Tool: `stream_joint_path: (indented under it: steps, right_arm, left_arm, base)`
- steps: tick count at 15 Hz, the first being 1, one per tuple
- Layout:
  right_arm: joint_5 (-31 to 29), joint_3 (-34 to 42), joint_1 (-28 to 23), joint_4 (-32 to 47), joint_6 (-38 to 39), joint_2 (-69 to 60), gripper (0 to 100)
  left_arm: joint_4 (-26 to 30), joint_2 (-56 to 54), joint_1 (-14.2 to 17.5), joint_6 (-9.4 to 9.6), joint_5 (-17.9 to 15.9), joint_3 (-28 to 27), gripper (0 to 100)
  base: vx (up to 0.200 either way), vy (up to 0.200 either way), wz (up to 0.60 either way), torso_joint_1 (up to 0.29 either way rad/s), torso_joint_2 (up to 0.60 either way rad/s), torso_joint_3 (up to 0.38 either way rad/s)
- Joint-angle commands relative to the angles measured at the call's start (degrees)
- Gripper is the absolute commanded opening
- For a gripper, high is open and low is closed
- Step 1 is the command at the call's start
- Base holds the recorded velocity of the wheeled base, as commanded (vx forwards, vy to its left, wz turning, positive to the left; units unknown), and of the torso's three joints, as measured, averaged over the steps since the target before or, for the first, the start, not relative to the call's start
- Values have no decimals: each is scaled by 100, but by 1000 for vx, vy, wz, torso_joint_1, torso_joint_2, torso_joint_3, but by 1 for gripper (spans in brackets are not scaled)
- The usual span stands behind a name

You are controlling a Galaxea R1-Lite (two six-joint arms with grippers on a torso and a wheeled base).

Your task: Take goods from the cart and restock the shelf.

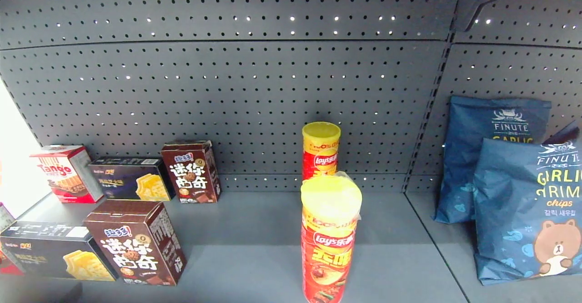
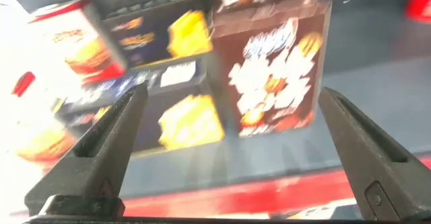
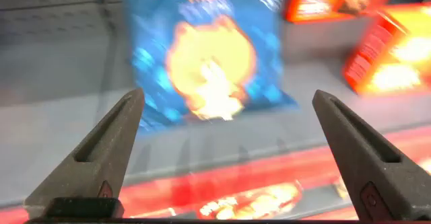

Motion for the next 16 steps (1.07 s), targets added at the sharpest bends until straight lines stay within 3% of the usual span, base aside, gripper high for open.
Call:
stream_joint_path:
  steps: [1, 3, 5, 6, 11, 16]
  right_arm:
    - [56, 516, -243, 818, -319, -1891, 100]
    - [73, 727, -252, 625, -293, -1952, 100]
    - [1163, 762, -252, 608, -389, -1952, 100]
    - [1330, 744, -252, 880, -407, -1943, 100]
    - [1023, 753, -252, 898, -38, -1943, 100]
    - [1023, 753, -252, 898, -47, -1943, 100]
  left_arm:
    - [229, -839, 32, 98, 69, 227, 100]
    - [299, -970, 32, 116, 69, 236, 100]
    - [545, -1340, 32, 116, 60, 245, 100]
    - [712, -1524, 32, 116, 60, 245, 100]
    - [1679, -2377, 32, 133, 34, 245, 100]
    - [1723, -2456, 23, 133, 34, 227, 100]
  base:
    - [0, 0, 0, 0, 0, 0]
    - [0, 0, 0, 0, 0, 0]
    - [0, 0, 0, 0, 0, 0]
    - [0, 0, 0, 0, 0, 0]
    - [0, 0, 0, 0, 0, 0]
    - [0, 0, 0, 0, 0, 0]
